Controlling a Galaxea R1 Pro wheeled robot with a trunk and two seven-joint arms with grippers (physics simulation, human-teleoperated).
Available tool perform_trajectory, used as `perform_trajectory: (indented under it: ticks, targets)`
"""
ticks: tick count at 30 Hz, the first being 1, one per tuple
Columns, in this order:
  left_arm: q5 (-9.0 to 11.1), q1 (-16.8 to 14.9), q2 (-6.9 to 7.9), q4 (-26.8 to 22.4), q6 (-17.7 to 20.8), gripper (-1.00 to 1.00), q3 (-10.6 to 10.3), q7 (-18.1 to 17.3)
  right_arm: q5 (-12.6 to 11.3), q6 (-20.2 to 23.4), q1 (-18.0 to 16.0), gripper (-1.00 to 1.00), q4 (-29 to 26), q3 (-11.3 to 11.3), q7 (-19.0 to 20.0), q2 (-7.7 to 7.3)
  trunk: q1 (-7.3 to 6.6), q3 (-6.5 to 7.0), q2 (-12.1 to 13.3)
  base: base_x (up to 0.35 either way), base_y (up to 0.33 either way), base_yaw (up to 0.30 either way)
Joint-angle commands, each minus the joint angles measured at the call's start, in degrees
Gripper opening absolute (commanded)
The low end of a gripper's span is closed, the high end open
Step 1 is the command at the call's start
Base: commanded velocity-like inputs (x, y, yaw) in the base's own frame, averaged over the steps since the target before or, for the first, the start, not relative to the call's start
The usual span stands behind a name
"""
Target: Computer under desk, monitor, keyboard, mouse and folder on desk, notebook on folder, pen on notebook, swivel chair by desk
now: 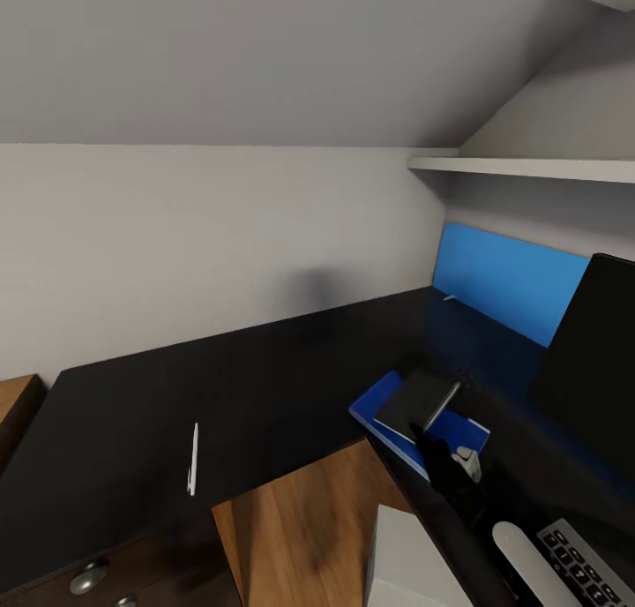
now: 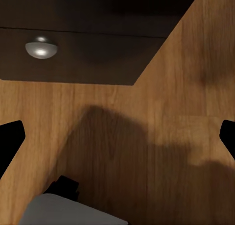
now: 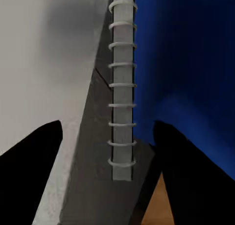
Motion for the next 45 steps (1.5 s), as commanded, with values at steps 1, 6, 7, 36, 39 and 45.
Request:
perform_trajectory:
  ticks: [1,6,7,36,39,45]
  targets:
    - [0.6,0.0,0.05,-0.1,-0.6,1.00,-0.2,0.2,-0.6,0.0,0.0,1.00,0.0,0.1,0.1,-0.05,0.00,-0.04,0.0,0.000,0.000,0.000]
    - [0.6,0.0,0.05,0.0,-0.6,1.00,-0.2,0.1,-0.6,0.0,0.0,1.00,-0.1,0.1,0.1,-0.05,0.00,-0.04,0.0,0.000,0.000,0.000]
    - [0.7,0.0,0.03,0.0,-0.6,1.00,-0.3,0.1,-0.6,0.1,0.0,1.00,-0.1,0.1,0.1,-0.07,0.00,-0.04,0.0,0.000,0.000,0.000]
    - [0.3,0.0,-0.11,6.2,-0.6,1.00,-0.5,-0.4,-0.6,0.1,0.0,1.00,-0.4,0.1,0.2,-0.18,-1.98,1.57,3.6,-0.019,-0.024,0.000]
    - [0.4,0.0,-0.12,6.3,-0.6,1.00,-0.5,-0.4,-0.4,0.0,0.0,1.00,-1.0,0.2,0.2,-0.14,-2.64,2.11,4.8,0.000,0.000,0.000]
    - [0.5,0.0,-0.17,6.4,-0.5,1.00,-0.5,-0.3,6.7,0.0,0.0,1.00,-3.7,0.6,-0.3,0.07,-3.95,3.19,7.2,0.000,0.000,0.000]
